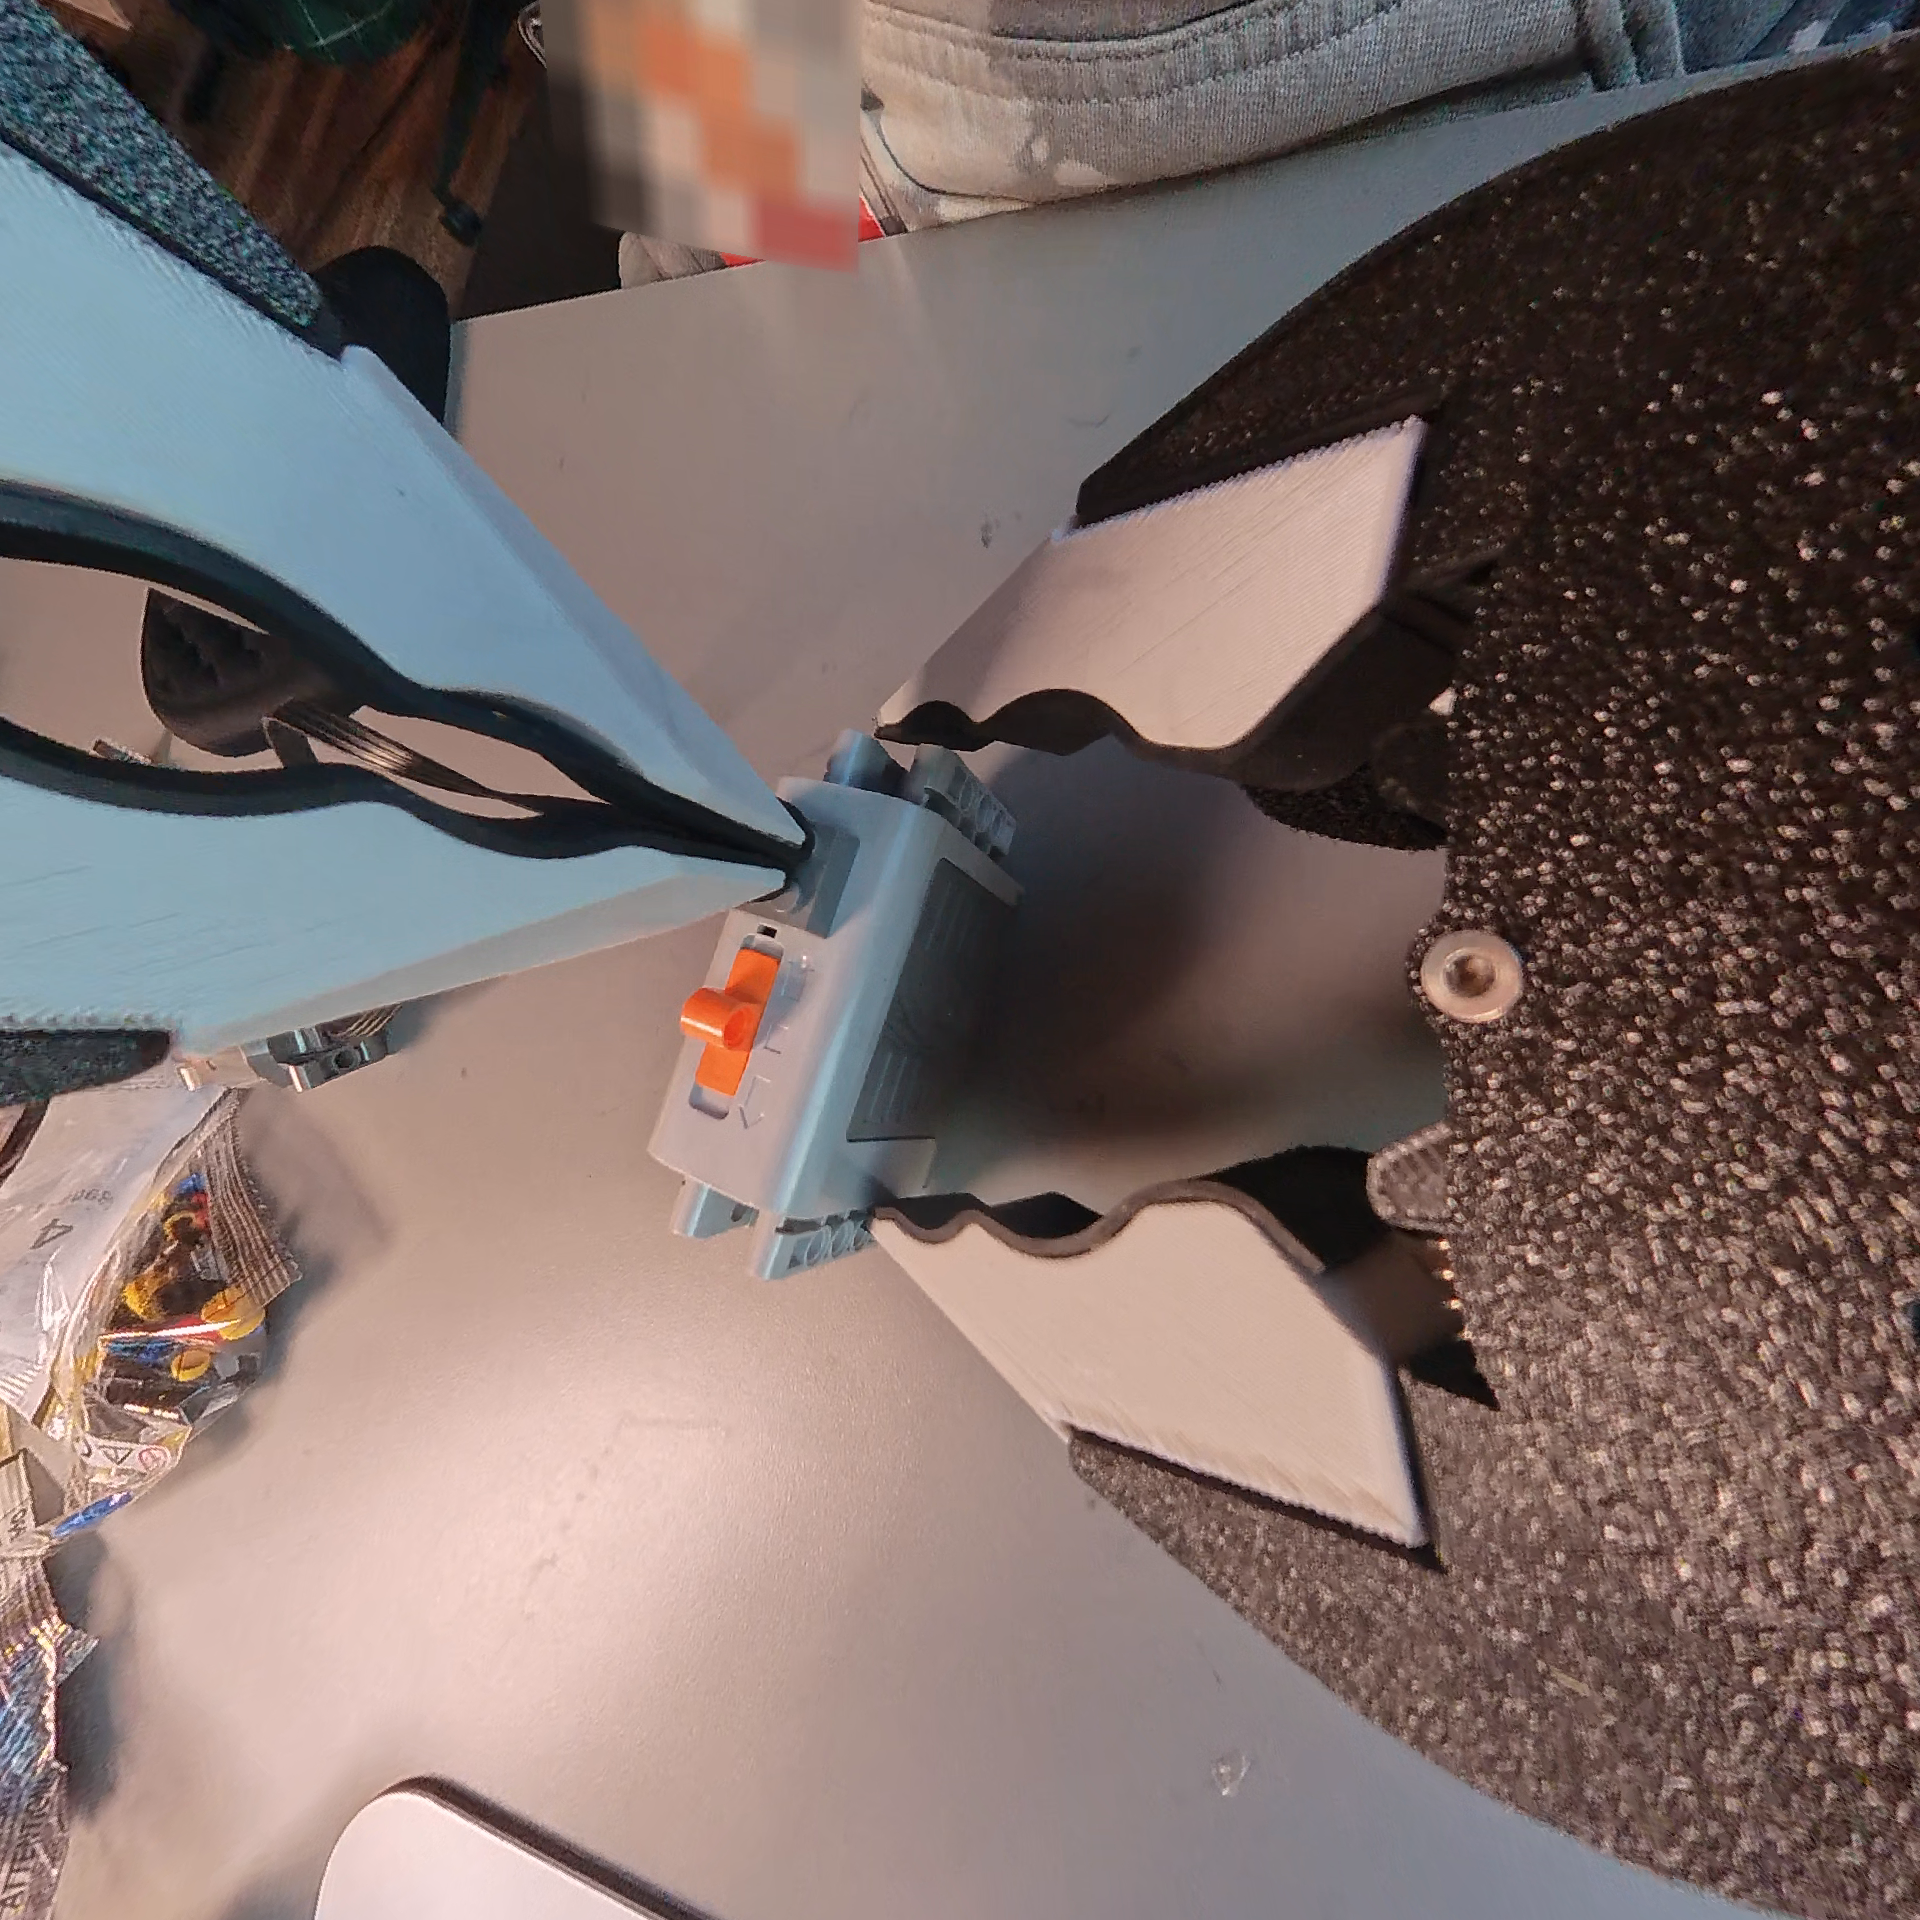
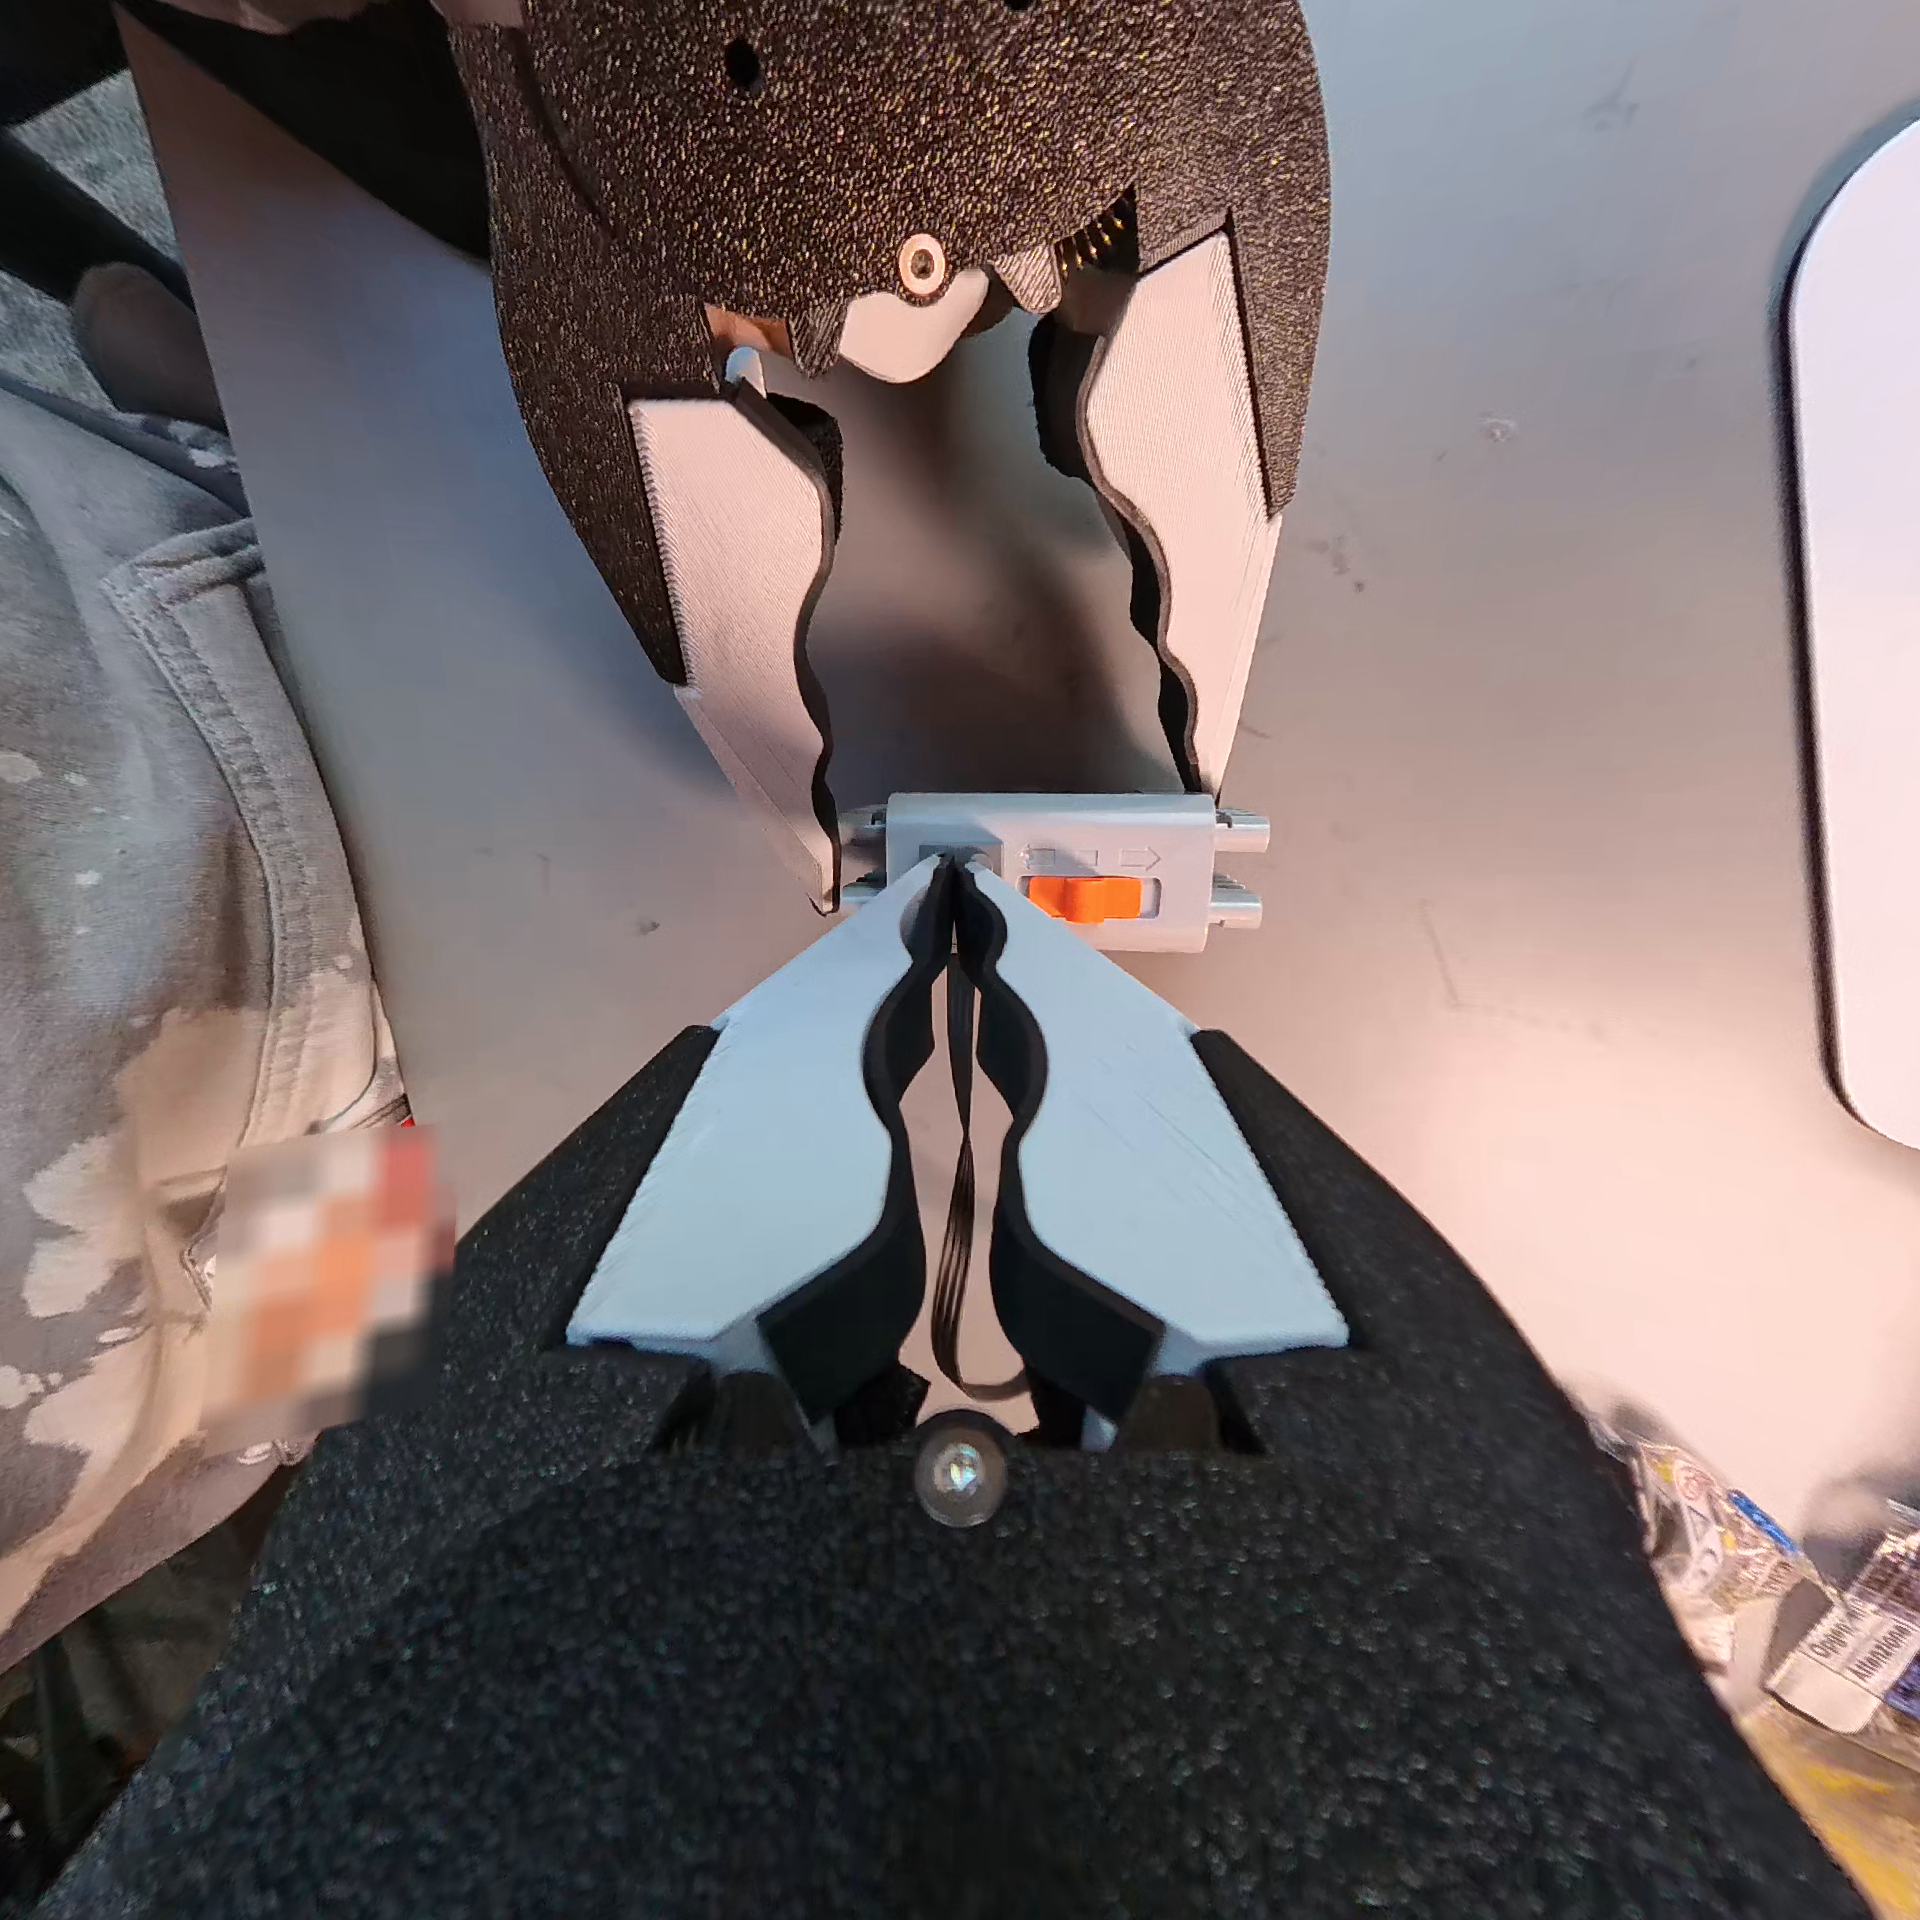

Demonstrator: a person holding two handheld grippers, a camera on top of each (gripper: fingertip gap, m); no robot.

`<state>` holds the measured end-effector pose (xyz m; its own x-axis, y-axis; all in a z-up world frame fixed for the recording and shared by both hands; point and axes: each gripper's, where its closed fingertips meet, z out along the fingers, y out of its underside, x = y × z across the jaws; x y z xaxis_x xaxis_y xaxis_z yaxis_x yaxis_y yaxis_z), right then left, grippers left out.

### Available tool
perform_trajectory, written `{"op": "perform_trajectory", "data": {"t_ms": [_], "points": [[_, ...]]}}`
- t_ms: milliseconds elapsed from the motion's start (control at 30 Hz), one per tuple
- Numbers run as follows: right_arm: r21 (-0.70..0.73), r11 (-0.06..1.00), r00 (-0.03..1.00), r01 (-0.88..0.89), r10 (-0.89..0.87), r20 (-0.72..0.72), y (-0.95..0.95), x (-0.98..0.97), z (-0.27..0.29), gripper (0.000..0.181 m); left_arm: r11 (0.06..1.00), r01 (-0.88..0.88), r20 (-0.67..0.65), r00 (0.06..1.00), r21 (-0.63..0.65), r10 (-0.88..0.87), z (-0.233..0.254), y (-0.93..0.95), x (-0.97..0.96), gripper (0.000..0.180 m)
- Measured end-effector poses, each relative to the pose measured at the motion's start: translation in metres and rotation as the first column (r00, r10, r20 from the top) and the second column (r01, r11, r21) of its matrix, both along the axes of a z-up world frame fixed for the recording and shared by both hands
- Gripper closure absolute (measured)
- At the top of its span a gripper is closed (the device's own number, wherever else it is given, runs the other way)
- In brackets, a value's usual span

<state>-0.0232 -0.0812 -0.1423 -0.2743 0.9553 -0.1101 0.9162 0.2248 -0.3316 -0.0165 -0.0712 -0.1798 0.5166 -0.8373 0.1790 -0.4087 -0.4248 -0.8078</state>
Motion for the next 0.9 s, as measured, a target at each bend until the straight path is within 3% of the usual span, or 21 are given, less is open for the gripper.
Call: {"op": "perform_trajectory", "data": {"t_ms": [333, 500, 667, 900], "points": [[-0.002, 0.999, 0.990, 0.038, -0.038, -0.137, 0.007, -0.003, 0.015, 0.177, 1.000, 0.002, -0.001, 1.000, -0.007, -0.002, 0.000, -0.001, -0.001, 0.096], [0.033, 0.999, 0.996, -0.023, 0.026, -0.090, 0.001, 0.003, 0.007, 0.175, 1.000, 0.012, -0.005, 1.000, 0.019, -0.012, 0.004, 0.000, -0.004, 0.085], [0.078, 0.996, 0.997, -0.041, 0.045, -0.055, 0.002, 0.002, 0.002, 0.174, 0.991, 0.009, 0.018, 1.000, 0.134, -0.011, 0.016, 0.007, 0.003, 0.074], [0.071, 0.996, 0.998, -0.053, 0.050, 0.043, 0.001, 0.000, 0.001, 0.177, 0.987, -0.002, -0.019, 1.000, 0.159, 0.005, 0.010, 0.011, 0.006, 0.083]]}}
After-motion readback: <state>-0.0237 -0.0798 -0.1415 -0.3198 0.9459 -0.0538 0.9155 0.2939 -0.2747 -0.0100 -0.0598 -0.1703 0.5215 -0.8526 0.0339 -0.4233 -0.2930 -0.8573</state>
